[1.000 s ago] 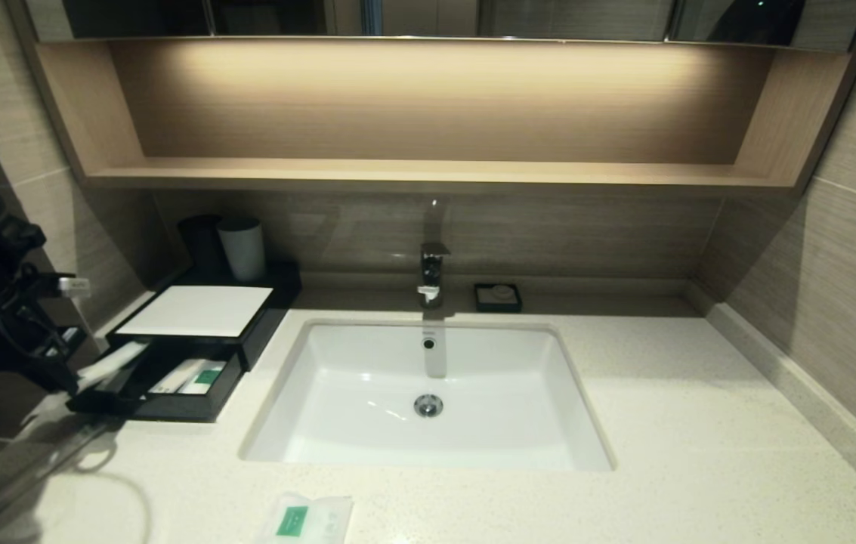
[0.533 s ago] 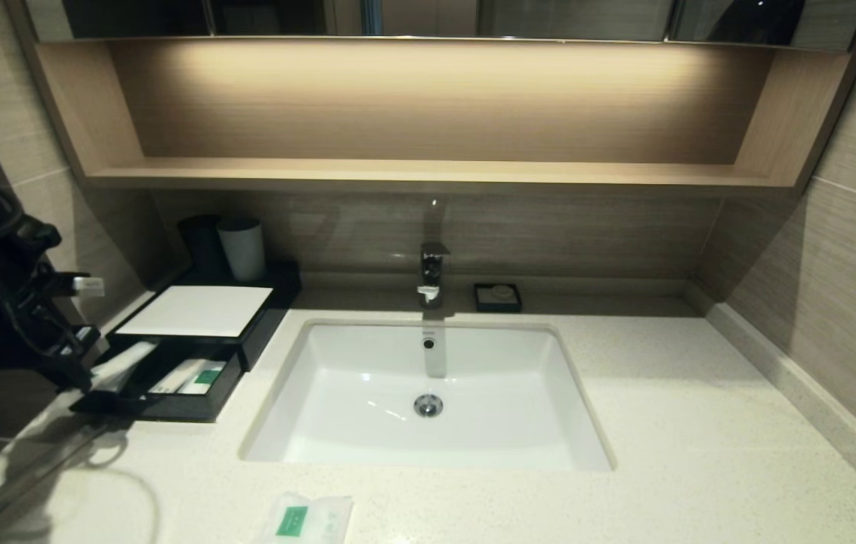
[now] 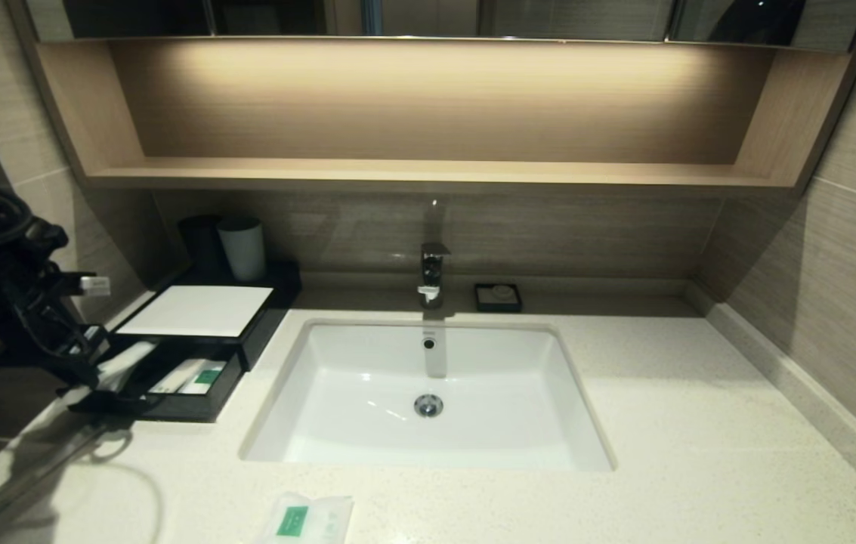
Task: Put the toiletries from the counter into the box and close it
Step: Place the bathroom toiletry into the drawer
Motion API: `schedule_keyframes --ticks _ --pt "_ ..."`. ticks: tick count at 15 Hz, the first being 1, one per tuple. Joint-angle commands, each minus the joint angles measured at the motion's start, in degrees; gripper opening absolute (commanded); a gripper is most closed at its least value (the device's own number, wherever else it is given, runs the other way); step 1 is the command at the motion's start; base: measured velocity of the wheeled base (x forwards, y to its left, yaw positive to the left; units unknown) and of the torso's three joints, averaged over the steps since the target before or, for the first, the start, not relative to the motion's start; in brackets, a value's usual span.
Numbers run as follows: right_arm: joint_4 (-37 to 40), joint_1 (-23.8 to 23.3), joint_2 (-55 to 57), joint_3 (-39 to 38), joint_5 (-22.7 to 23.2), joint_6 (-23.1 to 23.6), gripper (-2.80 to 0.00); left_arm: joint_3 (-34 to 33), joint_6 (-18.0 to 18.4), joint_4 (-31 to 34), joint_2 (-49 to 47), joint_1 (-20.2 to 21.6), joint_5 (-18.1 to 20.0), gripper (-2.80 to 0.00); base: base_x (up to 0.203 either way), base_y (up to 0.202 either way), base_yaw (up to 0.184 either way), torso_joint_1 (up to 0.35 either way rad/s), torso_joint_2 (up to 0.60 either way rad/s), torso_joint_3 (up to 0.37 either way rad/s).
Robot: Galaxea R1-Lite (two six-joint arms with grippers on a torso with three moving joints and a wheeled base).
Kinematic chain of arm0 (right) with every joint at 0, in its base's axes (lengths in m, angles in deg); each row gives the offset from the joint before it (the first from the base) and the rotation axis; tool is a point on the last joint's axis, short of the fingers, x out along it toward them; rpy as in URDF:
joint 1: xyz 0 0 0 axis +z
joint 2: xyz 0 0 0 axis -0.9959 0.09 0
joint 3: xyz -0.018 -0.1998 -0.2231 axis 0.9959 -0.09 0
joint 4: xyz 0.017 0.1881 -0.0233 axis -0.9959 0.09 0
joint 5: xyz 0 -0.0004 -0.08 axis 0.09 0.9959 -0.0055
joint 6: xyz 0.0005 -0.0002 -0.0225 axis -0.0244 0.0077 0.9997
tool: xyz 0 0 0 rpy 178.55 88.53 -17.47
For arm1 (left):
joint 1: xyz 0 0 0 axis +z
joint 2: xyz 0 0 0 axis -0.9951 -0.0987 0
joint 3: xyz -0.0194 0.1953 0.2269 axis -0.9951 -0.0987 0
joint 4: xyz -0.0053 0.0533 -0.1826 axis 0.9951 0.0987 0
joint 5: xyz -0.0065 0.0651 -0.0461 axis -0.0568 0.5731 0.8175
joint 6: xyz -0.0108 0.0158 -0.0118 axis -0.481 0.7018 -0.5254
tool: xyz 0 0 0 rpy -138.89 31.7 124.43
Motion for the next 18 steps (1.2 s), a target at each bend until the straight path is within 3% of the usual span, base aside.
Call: schedule_keyframes --ticks 1,18 --pt "0.0 0.0 0.0 -0.1 0.0 0.0 -2.8 0.0 0.2 -0.2 -0.5 0.0 -0.1 -2.8 0.0 0.0 0.0 0.0 0.0 0.0" --pt "0.0 0.0 0.0 0.0 0.0 0.0 -2.8 0.0 0.1 -6.5 -2.7 0.0 -0.1 -2.8 0.0 0.0 0.0 0.0 0.0 0.0"
